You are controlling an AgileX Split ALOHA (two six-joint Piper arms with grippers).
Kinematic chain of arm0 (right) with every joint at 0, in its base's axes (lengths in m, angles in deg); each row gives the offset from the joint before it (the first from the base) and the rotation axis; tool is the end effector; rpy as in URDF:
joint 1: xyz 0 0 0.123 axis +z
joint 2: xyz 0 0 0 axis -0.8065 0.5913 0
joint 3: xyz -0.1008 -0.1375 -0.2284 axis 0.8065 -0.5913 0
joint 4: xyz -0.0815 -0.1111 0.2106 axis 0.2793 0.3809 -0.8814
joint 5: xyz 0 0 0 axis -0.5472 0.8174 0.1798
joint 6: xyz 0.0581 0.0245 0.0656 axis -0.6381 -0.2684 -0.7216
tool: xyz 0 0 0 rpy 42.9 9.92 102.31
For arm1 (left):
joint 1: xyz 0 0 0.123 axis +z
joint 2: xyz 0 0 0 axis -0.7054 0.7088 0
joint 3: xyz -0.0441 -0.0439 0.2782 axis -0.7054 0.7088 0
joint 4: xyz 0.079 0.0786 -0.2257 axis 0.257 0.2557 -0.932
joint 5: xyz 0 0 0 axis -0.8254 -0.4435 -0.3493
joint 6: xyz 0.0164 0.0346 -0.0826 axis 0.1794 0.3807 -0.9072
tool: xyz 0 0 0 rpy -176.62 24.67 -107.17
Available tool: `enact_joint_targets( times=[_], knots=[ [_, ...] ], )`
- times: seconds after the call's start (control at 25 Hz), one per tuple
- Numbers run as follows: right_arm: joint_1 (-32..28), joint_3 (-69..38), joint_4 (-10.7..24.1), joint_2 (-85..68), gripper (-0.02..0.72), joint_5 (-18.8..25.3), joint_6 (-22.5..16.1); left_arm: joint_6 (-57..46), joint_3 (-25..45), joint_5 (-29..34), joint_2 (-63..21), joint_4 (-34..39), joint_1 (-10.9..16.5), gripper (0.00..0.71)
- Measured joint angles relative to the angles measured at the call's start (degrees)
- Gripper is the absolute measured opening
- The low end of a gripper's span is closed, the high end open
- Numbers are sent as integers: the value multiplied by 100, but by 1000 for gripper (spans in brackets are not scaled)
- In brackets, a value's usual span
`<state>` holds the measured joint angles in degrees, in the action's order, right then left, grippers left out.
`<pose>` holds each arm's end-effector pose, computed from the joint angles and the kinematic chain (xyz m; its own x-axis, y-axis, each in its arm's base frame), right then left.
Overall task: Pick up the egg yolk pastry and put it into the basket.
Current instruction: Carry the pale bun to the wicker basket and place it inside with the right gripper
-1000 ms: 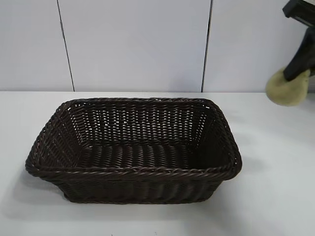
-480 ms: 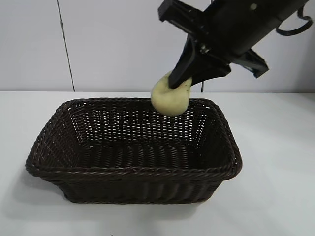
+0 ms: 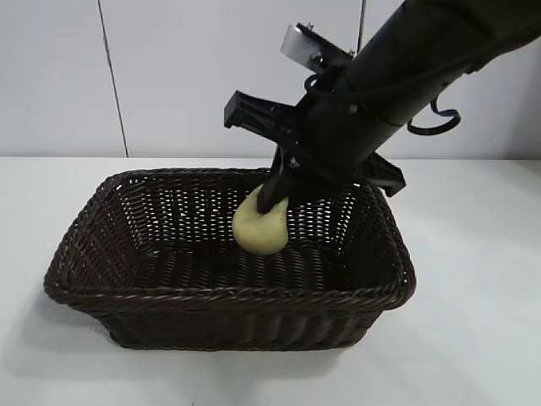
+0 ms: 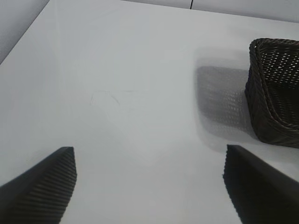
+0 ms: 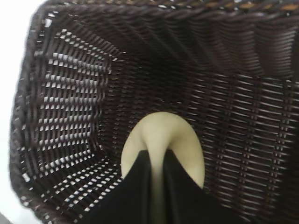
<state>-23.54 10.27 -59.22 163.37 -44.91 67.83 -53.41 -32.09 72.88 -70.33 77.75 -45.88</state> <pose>0.3058 0.2041 0.1931 -0.9061 -0.0179 -0.4226 -0.2231 0.8691 0.4415 -0.0082 0.0048 0.2690 -0.5069 -0.0466 -0.8608 -0.0551 0.9982 -0.0216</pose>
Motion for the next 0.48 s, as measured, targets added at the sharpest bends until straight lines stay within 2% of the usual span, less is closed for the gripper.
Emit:
enact_joint_targets(
  times=[0.2,0.24,0.36,0.48],
  knots=[
    [0,0,-6,0,449,0,0,0,0,0,0,0,0,624],
    [0,0,-6,0,489,0,0,0,0,0,0,0,0,624],
    [0,0,-12,0,533,0,0,0,0,0,0,0,0,624],
    [0,0,-12,-5,540,35,0,0,0,0,0,0,0,624]
  ],
)
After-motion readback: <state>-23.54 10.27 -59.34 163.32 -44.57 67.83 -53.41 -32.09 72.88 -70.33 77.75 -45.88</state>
